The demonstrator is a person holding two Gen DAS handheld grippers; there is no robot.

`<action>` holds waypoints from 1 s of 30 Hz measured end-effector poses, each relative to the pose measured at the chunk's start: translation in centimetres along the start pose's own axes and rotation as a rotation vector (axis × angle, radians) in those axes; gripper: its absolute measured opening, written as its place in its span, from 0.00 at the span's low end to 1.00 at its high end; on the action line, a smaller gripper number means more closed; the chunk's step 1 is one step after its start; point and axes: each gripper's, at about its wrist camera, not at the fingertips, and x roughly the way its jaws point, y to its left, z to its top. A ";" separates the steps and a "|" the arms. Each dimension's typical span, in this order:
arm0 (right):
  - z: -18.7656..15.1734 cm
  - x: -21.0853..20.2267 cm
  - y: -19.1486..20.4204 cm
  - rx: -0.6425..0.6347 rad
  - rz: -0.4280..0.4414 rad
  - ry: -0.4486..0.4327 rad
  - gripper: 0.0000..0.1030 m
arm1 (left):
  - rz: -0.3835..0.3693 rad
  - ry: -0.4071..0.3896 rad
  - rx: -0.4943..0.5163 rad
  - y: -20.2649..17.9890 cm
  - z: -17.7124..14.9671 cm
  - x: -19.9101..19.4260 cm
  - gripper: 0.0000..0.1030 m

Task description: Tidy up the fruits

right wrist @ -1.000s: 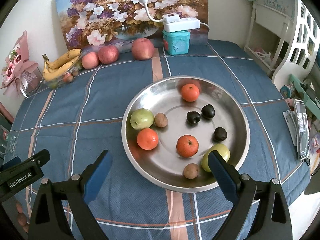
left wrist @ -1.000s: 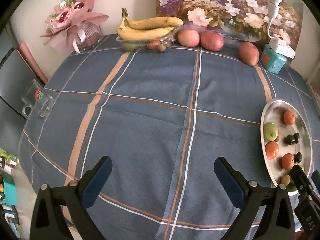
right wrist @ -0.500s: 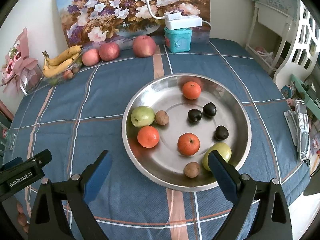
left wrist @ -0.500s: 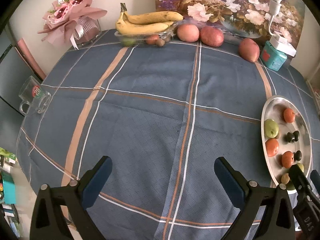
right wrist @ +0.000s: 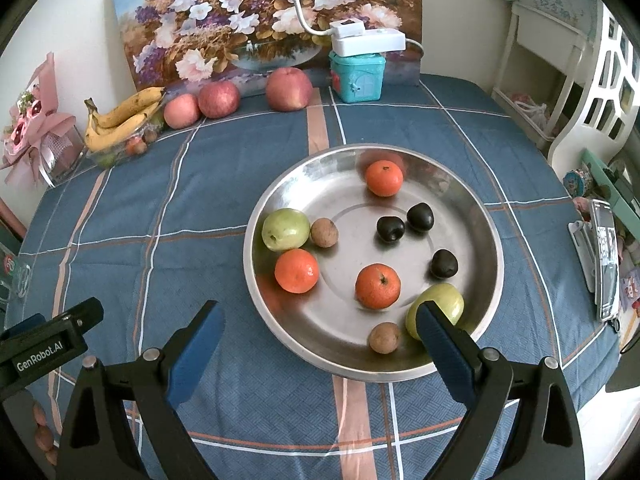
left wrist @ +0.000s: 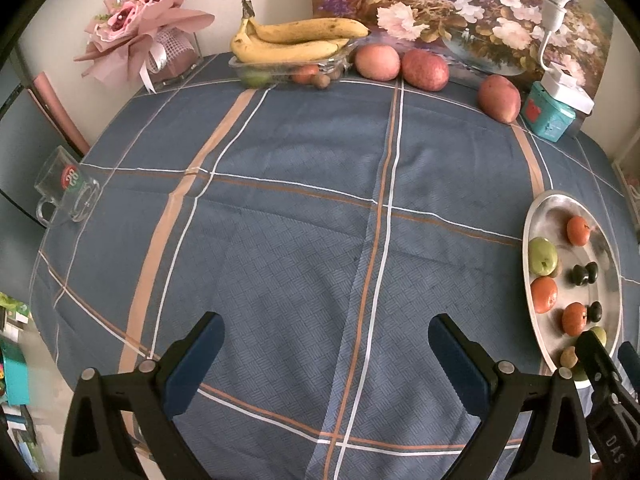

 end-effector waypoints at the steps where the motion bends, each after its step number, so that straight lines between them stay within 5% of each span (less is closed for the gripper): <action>1: 0.0 0.0 0.0 0.000 0.000 0.000 0.93 | -0.001 0.001 0.000 0.0 0.0 0.0 1.00; 30: -0.1 0.4 -0.1 -0.007 0.001 0.016 0.93 | 0.001 0.019 -0.008 0.4 -0.2 0.6 1.00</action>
